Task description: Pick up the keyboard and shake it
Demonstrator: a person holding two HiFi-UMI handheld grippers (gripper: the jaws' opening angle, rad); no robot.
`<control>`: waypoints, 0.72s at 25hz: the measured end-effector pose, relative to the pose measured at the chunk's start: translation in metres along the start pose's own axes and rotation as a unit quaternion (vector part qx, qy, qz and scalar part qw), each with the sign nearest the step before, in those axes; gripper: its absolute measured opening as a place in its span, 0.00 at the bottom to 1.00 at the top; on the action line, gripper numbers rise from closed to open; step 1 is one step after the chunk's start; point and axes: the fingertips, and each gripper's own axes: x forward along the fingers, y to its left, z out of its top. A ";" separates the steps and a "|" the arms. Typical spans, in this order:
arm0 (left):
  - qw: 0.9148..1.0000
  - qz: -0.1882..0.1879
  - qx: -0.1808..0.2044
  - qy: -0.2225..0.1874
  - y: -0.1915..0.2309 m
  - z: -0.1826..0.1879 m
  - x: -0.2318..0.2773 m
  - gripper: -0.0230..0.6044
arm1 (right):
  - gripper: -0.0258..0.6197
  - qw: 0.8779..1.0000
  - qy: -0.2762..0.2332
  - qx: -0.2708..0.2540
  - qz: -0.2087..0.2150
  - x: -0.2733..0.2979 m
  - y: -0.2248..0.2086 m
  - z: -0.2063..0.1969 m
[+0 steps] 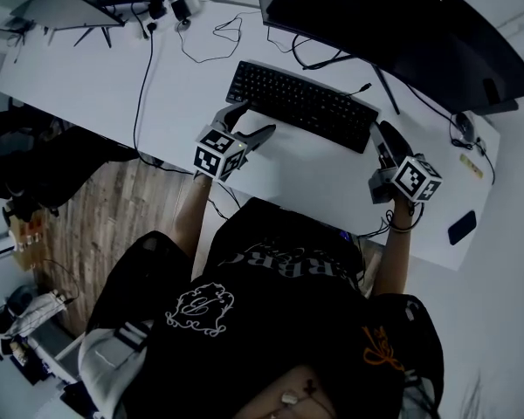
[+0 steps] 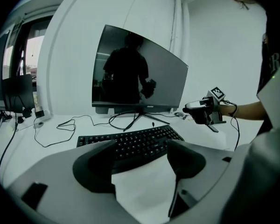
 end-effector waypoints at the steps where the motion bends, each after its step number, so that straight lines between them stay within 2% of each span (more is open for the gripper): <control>1: 1.000 0.001 -0.001 -0.006 -0.010 0.003 -0.002 0.60 | 0.30 1.000 -0.002 0.001 0.009 -0.005 0.007 -0.002; 11: 0.999 0.002 -0.010 -0.041 -0.115 0.010 -0.015 0.59 | 0.30 0.997 0.033 -0.036 0.057 -0.054 0.043 -0.047; 18: 0.998 0.008 -0.028 -0.053 -0.168 0.004 -0.020 0.49 | 0.30 0.994 0.055 -0.041 0.084 -0.082 0.050 -0.069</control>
